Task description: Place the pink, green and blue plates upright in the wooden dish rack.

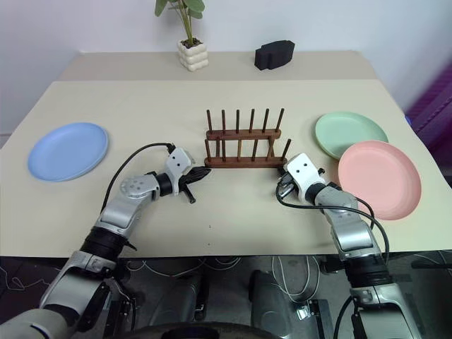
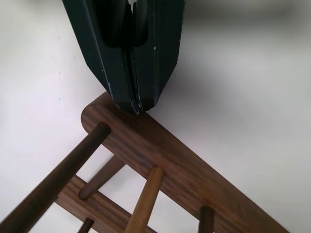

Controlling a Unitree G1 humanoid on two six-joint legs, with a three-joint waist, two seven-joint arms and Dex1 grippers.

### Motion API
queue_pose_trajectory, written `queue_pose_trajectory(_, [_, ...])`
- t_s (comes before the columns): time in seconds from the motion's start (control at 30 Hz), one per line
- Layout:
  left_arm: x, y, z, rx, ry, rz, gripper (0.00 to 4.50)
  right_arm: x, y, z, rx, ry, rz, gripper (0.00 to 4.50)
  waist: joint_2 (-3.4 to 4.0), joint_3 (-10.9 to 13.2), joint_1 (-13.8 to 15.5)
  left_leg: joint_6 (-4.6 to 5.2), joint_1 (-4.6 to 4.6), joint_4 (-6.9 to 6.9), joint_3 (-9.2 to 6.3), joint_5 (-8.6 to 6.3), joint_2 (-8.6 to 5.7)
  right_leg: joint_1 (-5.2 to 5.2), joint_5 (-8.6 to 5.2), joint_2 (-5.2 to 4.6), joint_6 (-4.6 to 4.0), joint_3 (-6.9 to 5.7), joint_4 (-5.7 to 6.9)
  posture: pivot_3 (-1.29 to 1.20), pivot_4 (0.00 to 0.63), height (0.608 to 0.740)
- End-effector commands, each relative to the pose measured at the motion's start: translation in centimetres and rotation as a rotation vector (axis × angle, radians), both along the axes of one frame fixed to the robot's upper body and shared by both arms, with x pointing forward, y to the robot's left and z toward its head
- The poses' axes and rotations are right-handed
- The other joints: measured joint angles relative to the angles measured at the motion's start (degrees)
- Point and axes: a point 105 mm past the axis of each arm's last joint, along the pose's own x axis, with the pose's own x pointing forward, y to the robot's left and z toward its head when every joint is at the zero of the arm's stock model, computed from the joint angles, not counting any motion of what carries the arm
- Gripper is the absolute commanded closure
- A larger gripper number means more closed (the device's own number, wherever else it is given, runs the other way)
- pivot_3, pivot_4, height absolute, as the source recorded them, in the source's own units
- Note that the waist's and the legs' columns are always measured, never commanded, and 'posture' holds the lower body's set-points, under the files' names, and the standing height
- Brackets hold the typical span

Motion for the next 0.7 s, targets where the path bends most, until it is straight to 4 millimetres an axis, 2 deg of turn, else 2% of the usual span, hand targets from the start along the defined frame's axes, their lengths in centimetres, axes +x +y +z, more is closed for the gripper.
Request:
queue_pose_trajectory(0.03, [0.3,0.7,0.3,0.003,-0.018,0.025,4.46,0.4,0.2,1.0,0.007,-0.051,0.007,4.50,0.00,0.00,-0.01,0.00,0.00,0.00,0.00,0.00,0.00,0.00,0.00,0.00,0.00,0.00,0.00,0.00,0.150,0.736])
queue_pose_trajectory(0.17, [-0.1,0.6,0.2,0.001,-0.009,0.000,4.46,0.3,0.1,1.1,0.003,-0.057,0.008,4.50,0.00,0.00,-0.03,0.00,0.00,0.00,0.00,0.00,0.00,0.00,0.00,0.00,0.00,0.00,0.00,0.00,0.150,0.736])
queue_pose_trajectory(0.33, [-2.7,0.1,0.9,-0.075,0.037,-0.141,4.46,-1.9,0.0,3.7,0.038,-0.077,0.088,4.50,0.02,0.01,-0.12,0.00,-0.01,-0.11,-0.01,0.00,0.02,-0.03,-0.01,-0.01,0.01,0.01,-0.02,0.00,0.150,0.736])
queue_pose_trajectory(0.43, [-4.4,-0.3,1.1,-0.103,0.068,-0.219,4.50,-3.2,-0.3,5.7,0.082,-0.097,0.107,3.24,0.02,0.01,-0.07,0.00,-0.02,-0.12,-0.01,0.00,0.04,-0.05,-0.01,-0.01,0.01,0.01,-0.02,0.00,0.150,0.736])
queue_pose_trajectory(0.53, [-6.1,-0.9,1.1,-0.114,0.102,-0.298,4.50,-4.6,-1.2,8.0,0.124,-0.118,0.092,1.74,0.02,0.02,0.15,0.00,-0.04,-0.10,-0.02,0.00,0.07,-0.05,-0.02,-0.02,-0.01,0.01,-0.03,0.00,0.150,0.736])
queue_pose_trajectory(0.63, [-7.1,-2.1,1.5,-0.144,0.111,-0.368,4.50,-5.7,-3.5,8.8,0.097,-0.115,-0.003,0.12,0.00,0.02,0.38,0.00,-0.06,-0.07,-0.02,0.00,0.09,-0.04,-0.03,-0.04,-0.01,0.01,-0.07,0.00,0.150,0.736])
queue_pose_trajectory(0.7, [-7.8,-3.3,1.7,-0.159,0.119,-0.423,4.50,-6.6,-5.5,8.6,0.076,-0.098,-0.099,0.05,0.00,0.02,0.47,0.00,-0.13,-0.05,-0.06,0.00,0.10,-0.04,-0.04,-0.07,0.00,-0.02,-0.10,0.00,0.150,0.736])
